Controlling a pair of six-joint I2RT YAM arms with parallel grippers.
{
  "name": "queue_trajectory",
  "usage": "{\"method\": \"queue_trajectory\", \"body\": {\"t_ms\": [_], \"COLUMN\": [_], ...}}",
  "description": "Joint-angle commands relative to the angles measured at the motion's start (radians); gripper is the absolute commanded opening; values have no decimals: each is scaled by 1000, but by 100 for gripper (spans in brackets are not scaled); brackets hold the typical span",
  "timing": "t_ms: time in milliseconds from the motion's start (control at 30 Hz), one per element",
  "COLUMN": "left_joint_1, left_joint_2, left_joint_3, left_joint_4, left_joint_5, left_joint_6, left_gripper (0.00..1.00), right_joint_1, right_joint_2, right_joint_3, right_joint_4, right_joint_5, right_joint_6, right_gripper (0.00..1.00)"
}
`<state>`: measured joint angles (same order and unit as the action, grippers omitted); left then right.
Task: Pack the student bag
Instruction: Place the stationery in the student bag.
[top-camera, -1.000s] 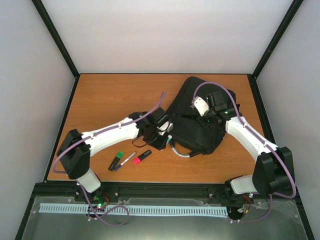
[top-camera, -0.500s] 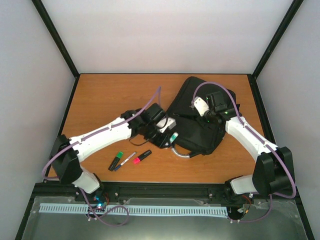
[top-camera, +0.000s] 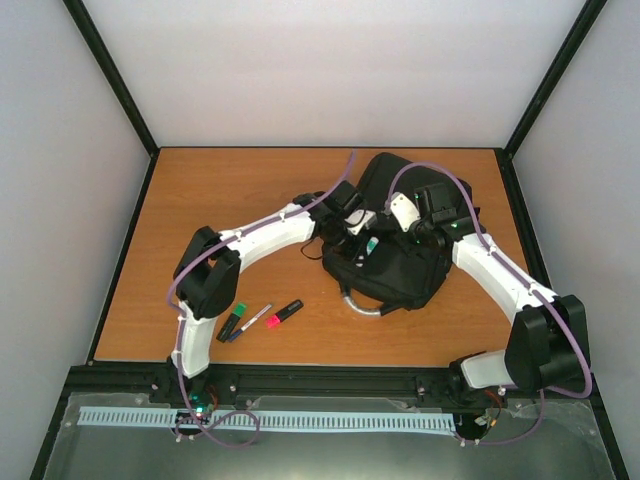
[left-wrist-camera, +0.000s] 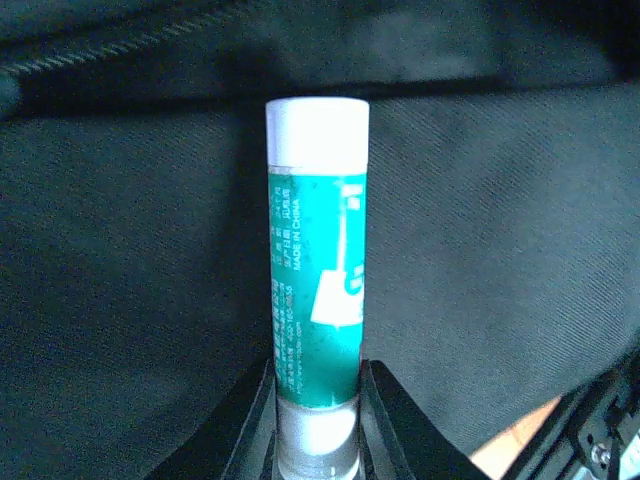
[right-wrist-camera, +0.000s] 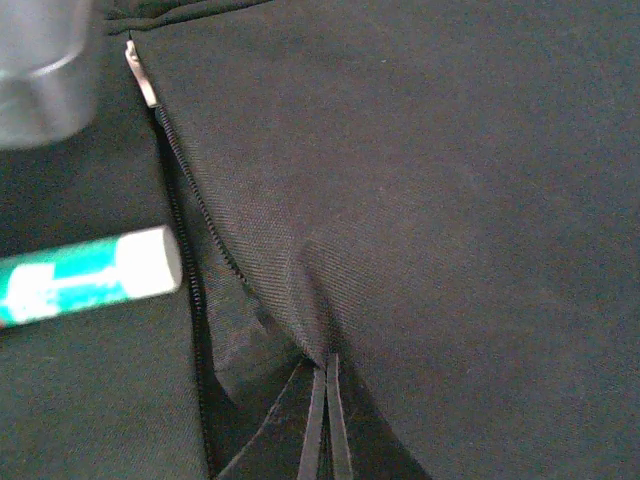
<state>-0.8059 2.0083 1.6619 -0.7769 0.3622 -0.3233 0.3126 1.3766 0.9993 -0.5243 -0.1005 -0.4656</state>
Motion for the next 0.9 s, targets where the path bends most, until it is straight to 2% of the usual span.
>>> {"method": "queue_trajectory", "body": {"t_ms": [0,167,333,500,567,700,867], "left_joint_1": [40,45,60,66,66,67,66], "left_joint_2": [48,92,130,176,155,74,-67], "left_joint_3": [96,135,225,342,318,223,48], "left_joint_4": [-2,35,44,-16,-8,5,70], "left_joint_5": [21,4,-102,-151,-137,-112,-107], "left_joint_6": [18,-8,-21,-13,-21,-26,-51], "left_gripper": [15,15,18,38,43,47,42], "right_joint_1": [-4,-5,-5,-5,-6,-7,-6], "right_joint_2": [-38,-33,-29,-27,-24,-19,-15], "right_joint_3": [-4,-5,-4,-6,-6,-4,-3], "right_joint_4": [42,38,34,34,34,34,32], "right_joint_5": [-26,-56,-66,-65,-63,-65,-70], "right_joint_6": [4,-8,-9,-9,-10,-10,-11], "right_gripper": [3,3,3,3,3,3,3]}}
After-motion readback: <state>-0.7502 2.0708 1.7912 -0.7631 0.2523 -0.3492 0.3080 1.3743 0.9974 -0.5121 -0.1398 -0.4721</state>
